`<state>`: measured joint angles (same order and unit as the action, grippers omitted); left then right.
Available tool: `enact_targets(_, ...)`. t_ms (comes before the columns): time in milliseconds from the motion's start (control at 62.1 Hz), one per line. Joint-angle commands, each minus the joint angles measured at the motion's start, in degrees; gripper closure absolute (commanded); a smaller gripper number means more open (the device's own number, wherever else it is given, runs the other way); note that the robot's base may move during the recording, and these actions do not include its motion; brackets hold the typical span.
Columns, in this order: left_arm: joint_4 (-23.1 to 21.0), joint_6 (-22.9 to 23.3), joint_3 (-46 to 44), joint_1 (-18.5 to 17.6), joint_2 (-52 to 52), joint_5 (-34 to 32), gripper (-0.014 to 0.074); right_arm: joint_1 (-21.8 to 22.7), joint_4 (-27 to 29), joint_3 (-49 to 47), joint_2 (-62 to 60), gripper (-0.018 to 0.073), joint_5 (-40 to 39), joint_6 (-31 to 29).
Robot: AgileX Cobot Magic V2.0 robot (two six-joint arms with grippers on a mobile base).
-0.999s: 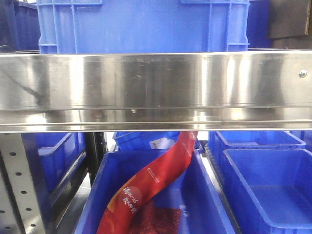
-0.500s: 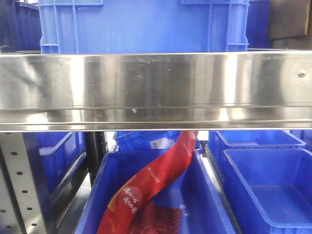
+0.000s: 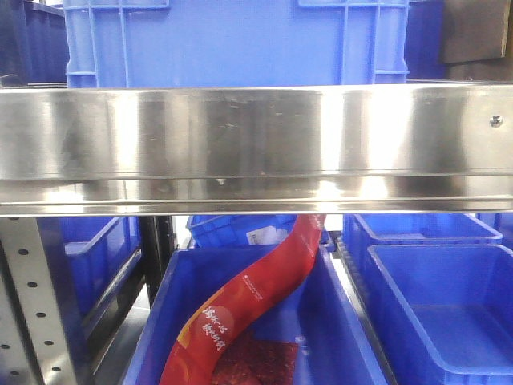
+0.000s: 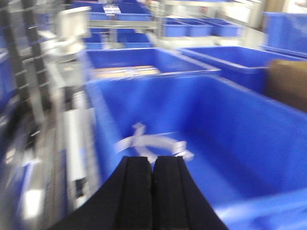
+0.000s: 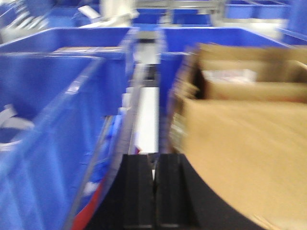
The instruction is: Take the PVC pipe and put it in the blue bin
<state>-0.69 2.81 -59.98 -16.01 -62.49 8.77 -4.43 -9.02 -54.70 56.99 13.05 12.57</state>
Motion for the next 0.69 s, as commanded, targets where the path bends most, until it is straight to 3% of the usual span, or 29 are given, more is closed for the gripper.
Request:
enact_targets(0, -1.88, -0.22, 5.74, 3.37, 4.86, -3.52, 0.0707, 1.27, 0.75, 5.67, -5.34, 0.0724, -7.09, 0.45)
enact_targets(177, -1.88, -0.22, 15.57, 7.71, 13.53, -4.65, 0.0707, 1.27, 0.75, 18.32, -13.52, 0.0724, -13.05, 0.45)
enact_targets(290, -1.88, -0.22, 22.59, 9.45, 19.80, -6.73, 0.0707, 1.27, 0.75, 24.69, -19.01, 0.0724, -12.65, 0.45)
enact_targets(677, -1.54, -0.22, 39.50, 9.55, 40.46, -9.16, 0.0707, 1.27, -0.10, 31.26, -37.01, 0.0724, -8.90, 0.45)
